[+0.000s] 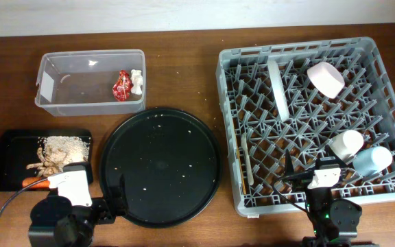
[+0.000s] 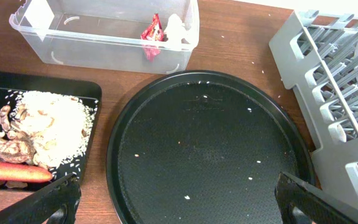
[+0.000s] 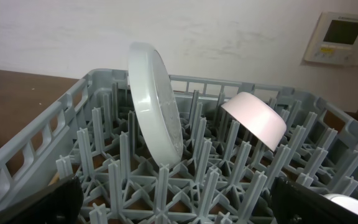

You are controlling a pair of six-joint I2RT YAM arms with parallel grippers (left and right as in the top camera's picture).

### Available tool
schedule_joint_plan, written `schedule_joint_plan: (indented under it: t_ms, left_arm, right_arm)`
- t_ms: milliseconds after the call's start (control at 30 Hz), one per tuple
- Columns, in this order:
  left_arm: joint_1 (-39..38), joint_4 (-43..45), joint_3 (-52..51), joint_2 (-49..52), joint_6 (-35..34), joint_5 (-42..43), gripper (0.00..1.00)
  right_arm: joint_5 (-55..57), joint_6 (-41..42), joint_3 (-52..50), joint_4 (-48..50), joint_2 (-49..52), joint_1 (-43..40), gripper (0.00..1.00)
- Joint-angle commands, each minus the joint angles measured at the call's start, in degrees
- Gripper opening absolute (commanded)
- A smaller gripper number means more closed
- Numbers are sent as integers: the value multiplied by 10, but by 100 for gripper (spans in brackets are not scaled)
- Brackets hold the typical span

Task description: Sort waste into correct bins and load items into the dishwasher rack

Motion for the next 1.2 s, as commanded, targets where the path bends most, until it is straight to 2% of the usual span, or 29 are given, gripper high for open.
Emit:
schedule_joint_plan:
  t_ms: [0,200,233,333,367,433,633,667,733,800,867,933,1167]
  left_arm:
    - [1,-1,-1,-2,7,-2,99]
    - [1,-1,-1,-3,7,-5,99]
    - [1,-5,-2,-10,7,-38,99]
    - [1,-4,-35,-44,7,-59,99]
    - [1,13,-77,-72,7,-59,99]
    - [1,90,-160,-123,7,-58,99]
    - [1,409,-376,-240,11,-58,99]
    - [1,456,-397,-246,23,-58,99]
    - [1,613,-458,-247,78,-58,99]
    - [1,676,-487,-247,130,-53,99]
    - [1,633,-492,-247,131,-54,99]
    - [1,545,-492,-247,131,-42,99]
    - [1,548,-492,-247,131,-28,99]
  right_arm:
    - [7,0,-3,-4,-5,-5,98]
    - [7,0,-3,-4,-5,-5,98]
    - [7,0,-3,-4,-5,-5,98]
    - [7,0,-3,-4,-5,-5,98]
    - [7,0,-3,-4,-5,-5,98]
    - [7,0,-3,-4,-5,-5,98]
    - [7,0,-3,-4,-5,-5,98]
    - [7,0,-3,-4,-5,-5,98]
    - [7,0,-3,-4,-5,-5,98]
    - [7,0,-3,-4,-5,-5,98]
    - [7,0,-3,-4,-5,-5,99]
    - [7,0,-3,-4,-5,-5,98]
    - [7,0,-3,-4,-5,-5,98]
